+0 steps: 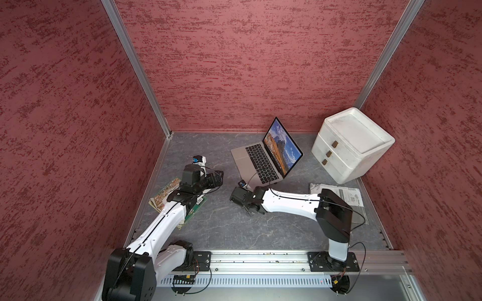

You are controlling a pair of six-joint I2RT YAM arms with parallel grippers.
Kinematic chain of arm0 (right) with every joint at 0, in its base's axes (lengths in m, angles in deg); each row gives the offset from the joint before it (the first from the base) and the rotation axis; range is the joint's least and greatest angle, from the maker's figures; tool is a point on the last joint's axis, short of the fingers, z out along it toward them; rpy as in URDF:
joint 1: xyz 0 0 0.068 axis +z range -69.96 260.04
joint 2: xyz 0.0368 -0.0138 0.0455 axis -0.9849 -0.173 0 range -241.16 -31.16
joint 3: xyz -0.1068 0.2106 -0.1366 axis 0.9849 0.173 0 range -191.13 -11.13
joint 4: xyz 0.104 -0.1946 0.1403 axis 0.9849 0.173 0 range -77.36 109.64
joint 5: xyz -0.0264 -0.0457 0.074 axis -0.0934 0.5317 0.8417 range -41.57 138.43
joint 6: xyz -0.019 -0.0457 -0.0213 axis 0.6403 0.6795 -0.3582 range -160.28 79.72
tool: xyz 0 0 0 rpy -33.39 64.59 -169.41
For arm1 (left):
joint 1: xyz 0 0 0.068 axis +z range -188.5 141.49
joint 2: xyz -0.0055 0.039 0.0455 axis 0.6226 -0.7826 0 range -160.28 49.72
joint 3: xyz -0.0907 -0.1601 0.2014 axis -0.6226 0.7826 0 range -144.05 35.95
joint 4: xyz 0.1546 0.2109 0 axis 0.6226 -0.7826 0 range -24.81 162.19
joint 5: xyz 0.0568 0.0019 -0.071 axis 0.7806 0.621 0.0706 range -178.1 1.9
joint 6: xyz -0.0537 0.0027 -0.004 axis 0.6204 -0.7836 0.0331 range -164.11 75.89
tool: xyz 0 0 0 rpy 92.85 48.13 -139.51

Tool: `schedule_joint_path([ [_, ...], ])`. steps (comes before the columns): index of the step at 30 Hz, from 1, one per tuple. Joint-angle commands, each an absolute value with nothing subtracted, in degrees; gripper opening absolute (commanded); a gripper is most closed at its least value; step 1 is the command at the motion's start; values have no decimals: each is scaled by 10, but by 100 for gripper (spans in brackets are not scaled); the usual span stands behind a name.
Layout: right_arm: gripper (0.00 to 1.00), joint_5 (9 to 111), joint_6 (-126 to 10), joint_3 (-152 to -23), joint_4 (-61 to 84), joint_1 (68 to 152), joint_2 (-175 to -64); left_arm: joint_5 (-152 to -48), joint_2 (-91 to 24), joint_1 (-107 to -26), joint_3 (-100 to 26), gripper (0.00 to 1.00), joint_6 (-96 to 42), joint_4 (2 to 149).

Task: Insert the wireless mouse receiver into the laptop
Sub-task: Place the mouse at the center of the board, then reset both arms

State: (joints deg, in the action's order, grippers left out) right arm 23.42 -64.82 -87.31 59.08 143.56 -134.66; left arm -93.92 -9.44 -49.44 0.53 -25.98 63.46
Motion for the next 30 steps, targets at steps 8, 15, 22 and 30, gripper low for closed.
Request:
schedule_joint_path([
  [8, 98, 358, -556, -574, 353, 1118, -982, -771, -87, -364, 114, 100, -359, 879],
  [15, 98, 353, -469, -422, 112, 871, -945, -882, -326, -350, 168, 100, -419, 1246],
  [22, 98, 439, -378, -275, -404, 837, -1081, -902, -378, -363, 145, 100, -447, 1242],
  [30, 99, 496, -393, -339, -375, 809, -1196, -900, -379, -371, 145, 100, -456, 1244],
])
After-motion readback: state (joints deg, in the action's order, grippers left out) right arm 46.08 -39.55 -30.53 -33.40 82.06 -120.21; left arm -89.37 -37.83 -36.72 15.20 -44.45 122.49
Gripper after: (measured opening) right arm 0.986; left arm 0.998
